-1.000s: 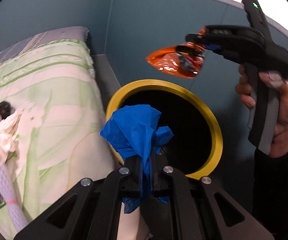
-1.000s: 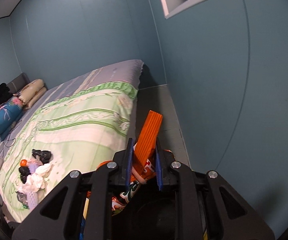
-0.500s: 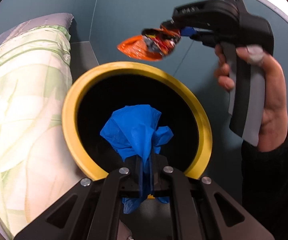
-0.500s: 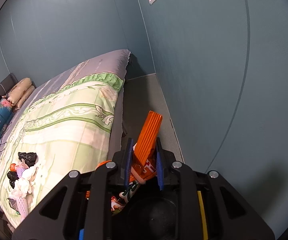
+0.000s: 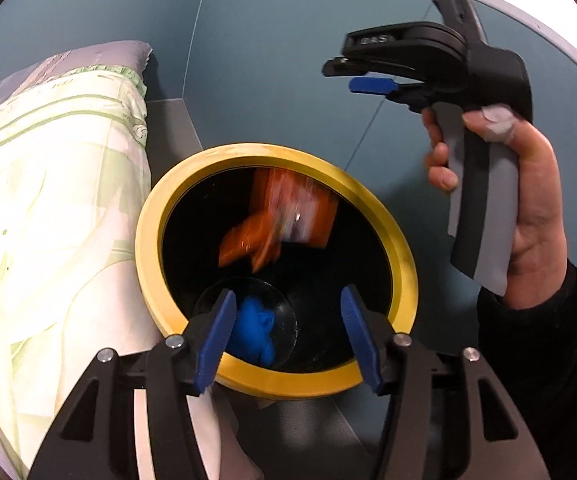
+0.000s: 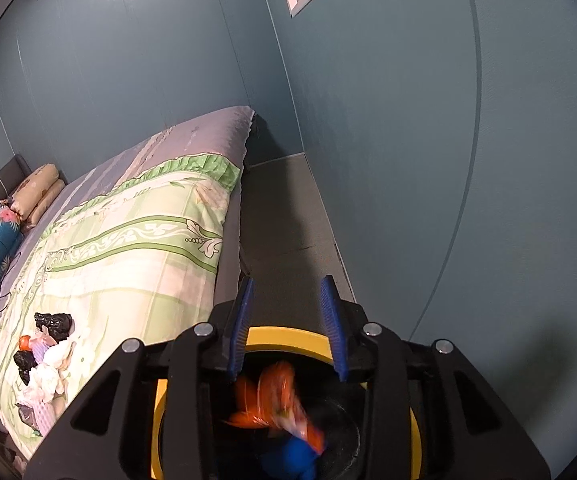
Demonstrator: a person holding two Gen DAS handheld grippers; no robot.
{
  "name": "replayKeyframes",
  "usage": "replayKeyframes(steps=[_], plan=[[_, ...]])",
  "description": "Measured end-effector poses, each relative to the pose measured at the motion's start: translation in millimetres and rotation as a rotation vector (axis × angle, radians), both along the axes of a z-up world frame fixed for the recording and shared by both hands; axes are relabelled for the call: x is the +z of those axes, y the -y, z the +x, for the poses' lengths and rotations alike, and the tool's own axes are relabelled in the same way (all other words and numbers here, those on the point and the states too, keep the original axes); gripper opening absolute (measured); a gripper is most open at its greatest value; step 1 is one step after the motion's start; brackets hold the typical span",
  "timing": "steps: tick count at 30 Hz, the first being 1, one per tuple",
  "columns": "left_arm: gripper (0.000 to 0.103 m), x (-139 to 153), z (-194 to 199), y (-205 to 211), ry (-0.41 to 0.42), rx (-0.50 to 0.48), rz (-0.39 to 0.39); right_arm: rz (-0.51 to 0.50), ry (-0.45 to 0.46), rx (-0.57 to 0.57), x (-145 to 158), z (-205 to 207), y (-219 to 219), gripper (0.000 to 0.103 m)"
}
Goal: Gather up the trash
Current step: 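Open both tools to drop the cloth and wrapper into the bin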
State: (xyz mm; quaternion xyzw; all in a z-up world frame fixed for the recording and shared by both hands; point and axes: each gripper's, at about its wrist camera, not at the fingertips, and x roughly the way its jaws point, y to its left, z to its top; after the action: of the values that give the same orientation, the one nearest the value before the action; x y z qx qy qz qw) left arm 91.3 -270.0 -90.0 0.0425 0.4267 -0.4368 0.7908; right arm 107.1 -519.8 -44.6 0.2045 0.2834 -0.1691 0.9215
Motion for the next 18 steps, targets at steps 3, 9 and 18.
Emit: replayKeyframes(steps=[3,9,18], plan=[[0.051,1,3,-4,-0.003,0.009,-0.008,-0.003,0.010,0.005,3,-2,-2,0.032],[0.051,9,8,-19,0.007,0.036,-0.026,-0.012,0.034,0.035,13,-2,-13,0.033],[0.054,23,29,-71,0.075,0.186,0.011,-0.053,0.086,0.168,38,13,-60,0.038]])
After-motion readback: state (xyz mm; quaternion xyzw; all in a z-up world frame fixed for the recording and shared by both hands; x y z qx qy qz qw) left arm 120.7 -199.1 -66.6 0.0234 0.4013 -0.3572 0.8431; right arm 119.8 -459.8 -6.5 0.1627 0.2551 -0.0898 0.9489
